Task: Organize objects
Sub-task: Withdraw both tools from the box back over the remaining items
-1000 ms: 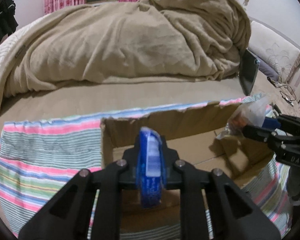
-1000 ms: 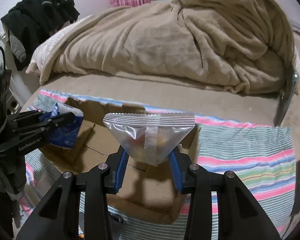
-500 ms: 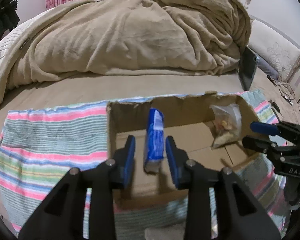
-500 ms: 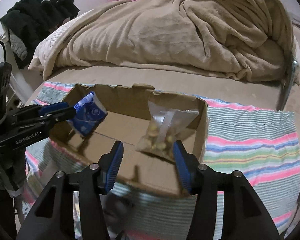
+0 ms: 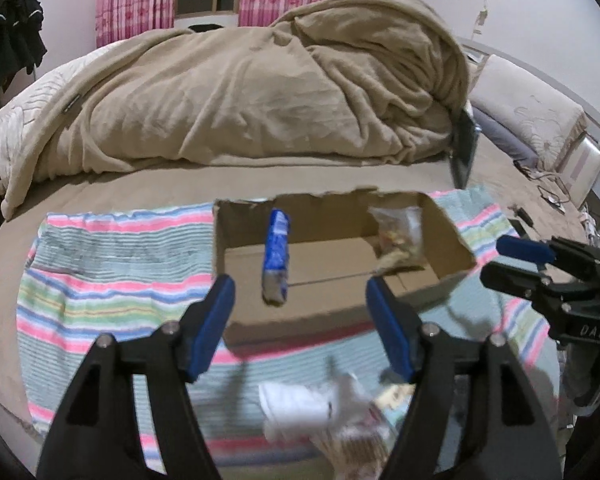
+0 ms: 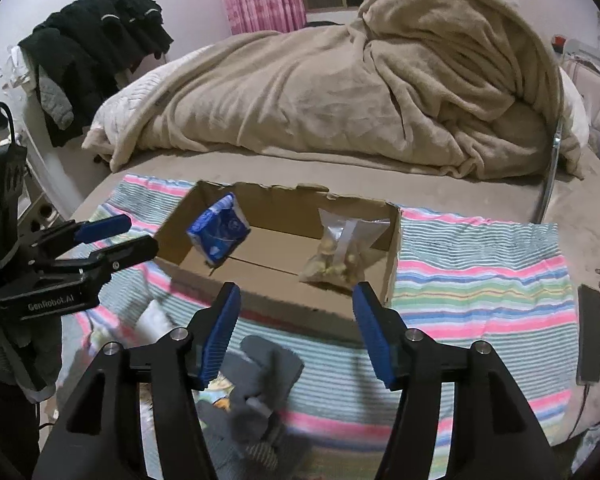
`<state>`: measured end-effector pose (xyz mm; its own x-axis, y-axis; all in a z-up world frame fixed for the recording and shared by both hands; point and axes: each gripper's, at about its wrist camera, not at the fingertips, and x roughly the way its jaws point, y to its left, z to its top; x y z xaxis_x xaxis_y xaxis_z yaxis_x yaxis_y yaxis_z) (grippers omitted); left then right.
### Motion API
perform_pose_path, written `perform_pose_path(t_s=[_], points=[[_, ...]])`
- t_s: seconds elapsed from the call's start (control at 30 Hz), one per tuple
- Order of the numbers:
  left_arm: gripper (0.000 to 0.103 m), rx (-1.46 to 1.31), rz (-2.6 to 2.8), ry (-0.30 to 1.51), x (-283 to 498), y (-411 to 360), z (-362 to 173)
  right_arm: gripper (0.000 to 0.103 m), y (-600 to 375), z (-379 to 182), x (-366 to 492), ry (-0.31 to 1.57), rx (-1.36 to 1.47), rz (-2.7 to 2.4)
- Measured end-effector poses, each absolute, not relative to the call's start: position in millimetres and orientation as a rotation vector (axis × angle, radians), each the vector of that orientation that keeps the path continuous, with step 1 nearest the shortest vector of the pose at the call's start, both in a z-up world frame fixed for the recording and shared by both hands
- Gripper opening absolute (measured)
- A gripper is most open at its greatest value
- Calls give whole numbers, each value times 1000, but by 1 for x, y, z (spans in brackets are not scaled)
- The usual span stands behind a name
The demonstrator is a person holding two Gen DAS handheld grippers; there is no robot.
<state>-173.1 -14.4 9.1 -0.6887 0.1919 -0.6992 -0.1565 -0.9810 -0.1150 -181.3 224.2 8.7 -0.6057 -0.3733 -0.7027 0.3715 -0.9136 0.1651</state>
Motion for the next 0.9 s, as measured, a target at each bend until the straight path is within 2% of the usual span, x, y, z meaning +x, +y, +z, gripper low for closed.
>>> perform_pose_path(t_s=[0.17,0.27,0.9], points=[[73,-1106,2717,-54,-145,-6,16,70,227,15,-161,-5,1076,-2496],[76,-1091,2714,-56,-129,-2,17,77,229,17,-149,-8,1070,-2494],[77,-1129,2692,-143,-75,9,-4,78,235,-4,-92,-17,1108,-2496]])
